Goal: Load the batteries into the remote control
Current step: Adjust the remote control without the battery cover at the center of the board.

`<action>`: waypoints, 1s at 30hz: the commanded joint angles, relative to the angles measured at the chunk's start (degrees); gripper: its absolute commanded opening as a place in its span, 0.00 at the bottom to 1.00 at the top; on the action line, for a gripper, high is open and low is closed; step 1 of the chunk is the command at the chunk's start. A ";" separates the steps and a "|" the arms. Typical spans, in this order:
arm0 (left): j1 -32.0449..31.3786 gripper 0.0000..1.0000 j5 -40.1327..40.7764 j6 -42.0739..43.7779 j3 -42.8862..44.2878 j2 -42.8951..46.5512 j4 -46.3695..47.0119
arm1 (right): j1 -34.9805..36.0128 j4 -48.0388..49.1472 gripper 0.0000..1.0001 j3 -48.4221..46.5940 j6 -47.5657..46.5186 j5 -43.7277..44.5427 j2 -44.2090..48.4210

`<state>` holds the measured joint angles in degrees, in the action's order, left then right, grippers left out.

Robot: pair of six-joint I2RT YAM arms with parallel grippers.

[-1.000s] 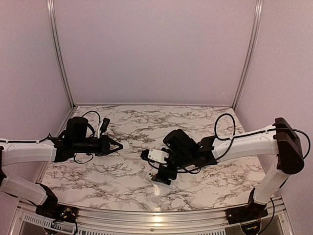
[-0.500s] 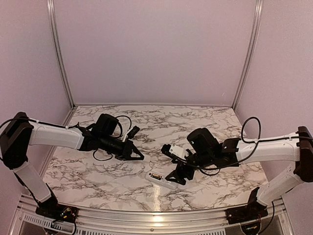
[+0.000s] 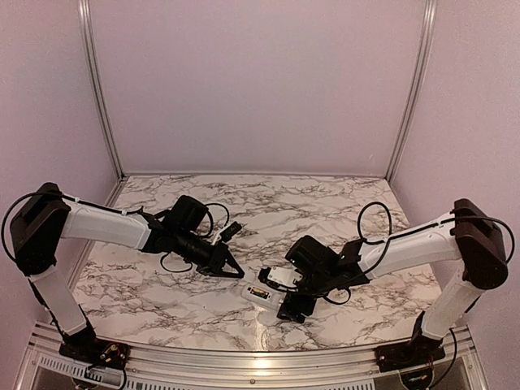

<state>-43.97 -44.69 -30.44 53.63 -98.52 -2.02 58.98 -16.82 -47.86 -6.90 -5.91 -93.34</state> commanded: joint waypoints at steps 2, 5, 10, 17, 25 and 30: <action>-1.21 0.00 -1.49 -0.85 1.81 -2.32 -0.69 | -0.66 -1.37 0.86 -1.47 0.28 4.21 -1.73; -1.75 0.00 -1.57 -3.27 1.68 -3.10 0.71 | -1.12 -0.33 0.84 -0.95 0.67 4.34 -1.75; -2.73 0.00 -1.32 -7.48 1.39 -3.62 3.63 | -1.46 0.03 0.82 -0.45 1.15 5.58 -1.18; -3.87 0.00 1.01 -12.73 0.87 -4.86 7.10 | -2.72 0.72 0.81 0.03 1.63 5.65 -0.43; -4.89 0.00 2.36 -16.07 0.91 -6.22 9.24 | -2.73 2.93 0.84 1.32 1.83 0.57 4.92; -5.24 0.00 2.71 -17.99 0.99 -7.81 10.36 | -3.26 5.41 0.88 2.40 2.10 -2.64 10.36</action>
<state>-48.77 -43.03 -46.44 53.84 -104.18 5.98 56.60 -14.76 -45.87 -5.67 -5.52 -86.78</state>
